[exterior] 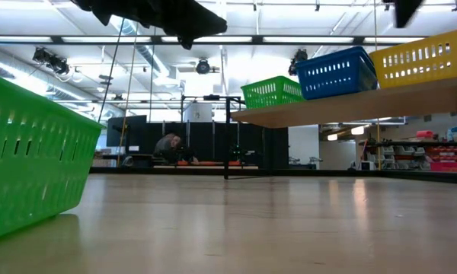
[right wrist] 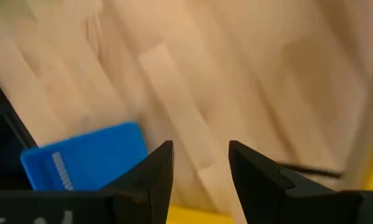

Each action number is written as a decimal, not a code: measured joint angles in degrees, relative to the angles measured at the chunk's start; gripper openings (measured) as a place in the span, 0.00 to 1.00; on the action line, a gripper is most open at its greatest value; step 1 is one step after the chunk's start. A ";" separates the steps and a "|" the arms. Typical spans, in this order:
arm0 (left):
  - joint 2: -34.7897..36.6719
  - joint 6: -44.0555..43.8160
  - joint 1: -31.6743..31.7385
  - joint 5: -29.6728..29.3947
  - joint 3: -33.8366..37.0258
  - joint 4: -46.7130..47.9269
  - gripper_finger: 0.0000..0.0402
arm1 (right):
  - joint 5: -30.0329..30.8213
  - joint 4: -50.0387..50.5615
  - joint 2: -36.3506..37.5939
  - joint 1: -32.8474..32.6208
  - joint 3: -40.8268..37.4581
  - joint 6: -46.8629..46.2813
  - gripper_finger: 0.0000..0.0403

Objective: Stack baskets on shelf by color
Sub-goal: Stack the right yellow bin on top of the yellow bin on the shelf

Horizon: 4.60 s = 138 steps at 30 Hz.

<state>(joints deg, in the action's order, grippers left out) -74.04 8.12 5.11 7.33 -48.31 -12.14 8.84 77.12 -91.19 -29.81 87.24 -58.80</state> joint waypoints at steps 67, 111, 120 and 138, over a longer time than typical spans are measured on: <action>-0.02 -6.45 -10.67 -5.03 -0.02 7.99 0.13 | -11.63 -18.09 -21.29 -36.25 -12.90 -50.24 0.35; -0.03 -8.75 -18.17 -10.31 -0.02 8.00 0.13 | 0.92 13.05 -9.20 -19.05 11.29 -21.59 0.02; -0.02 -8.72 -18.17 -10.30 -0.02 8.17 0.13 | -1.54 12.91 -3.43 -15.81 11.33 -19.65 0.02; -0.02 -8.82 -18.17 -10.28 -0.02 8.24 0.13 | -6.63 7.64 12.51 -14.99 11.34 -26.58 0.02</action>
<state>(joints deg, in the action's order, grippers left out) -74.06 -0.69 -13.06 -2.94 -48.34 -3.90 2.21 84.75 -78.68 -44.80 98.59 -85.38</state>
